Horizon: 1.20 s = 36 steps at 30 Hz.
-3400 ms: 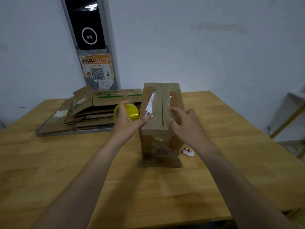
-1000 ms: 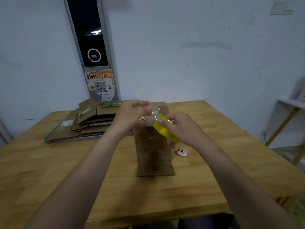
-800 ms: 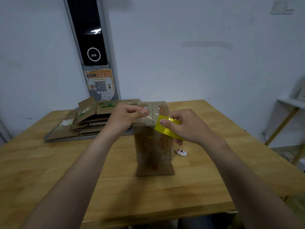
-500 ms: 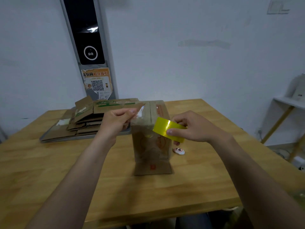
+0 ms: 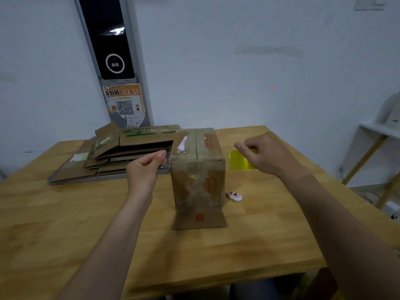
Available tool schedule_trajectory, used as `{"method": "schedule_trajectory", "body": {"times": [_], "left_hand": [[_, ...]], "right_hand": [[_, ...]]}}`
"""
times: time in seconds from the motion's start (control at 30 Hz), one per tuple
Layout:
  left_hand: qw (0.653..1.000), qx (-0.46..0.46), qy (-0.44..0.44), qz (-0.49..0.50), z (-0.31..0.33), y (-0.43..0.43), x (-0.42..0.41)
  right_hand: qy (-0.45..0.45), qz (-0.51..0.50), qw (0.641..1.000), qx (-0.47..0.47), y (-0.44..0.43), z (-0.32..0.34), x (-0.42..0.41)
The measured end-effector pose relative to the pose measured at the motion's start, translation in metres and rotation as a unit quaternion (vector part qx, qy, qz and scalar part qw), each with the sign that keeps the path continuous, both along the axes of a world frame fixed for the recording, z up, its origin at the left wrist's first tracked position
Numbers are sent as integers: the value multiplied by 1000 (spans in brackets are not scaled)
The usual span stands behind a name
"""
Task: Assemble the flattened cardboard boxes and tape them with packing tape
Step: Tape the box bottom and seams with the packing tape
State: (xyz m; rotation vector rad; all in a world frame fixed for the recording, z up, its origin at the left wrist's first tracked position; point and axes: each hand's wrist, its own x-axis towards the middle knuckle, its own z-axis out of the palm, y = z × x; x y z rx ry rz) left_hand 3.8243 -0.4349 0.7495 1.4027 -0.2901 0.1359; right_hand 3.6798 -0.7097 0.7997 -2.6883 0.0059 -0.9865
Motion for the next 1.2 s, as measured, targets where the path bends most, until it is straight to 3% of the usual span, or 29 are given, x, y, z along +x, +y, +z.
{"method": "schedule_trajectory", "body": {"times": [0.53,0.7,0.87,0.93,1.07,1.13,1.2], "left_hand": [[999,23,14,38,-31,-15,42],[998,25,-45,46,-36,-28,56],[988,114,-99,35,-42,-38,69],[988,140,-66,6,-43,-38,76],[979,165,109,-51,-45,-37,84],[986,152,74,-6,-38,-38,84],[988,134,-21,68,-22,-39,81]], "right_hand": [[31,12,999,8,-11,-20,44],[15,42,998,52,-11,-29,53],[7,52,996,65,-10,-31,61],[12,52,996,68,-10,-31,63],[13,53,996,70,-11,-30,63],[18,55,996,62,-12,-30,65],[21,50,997,52,-13,-30,65]]}}
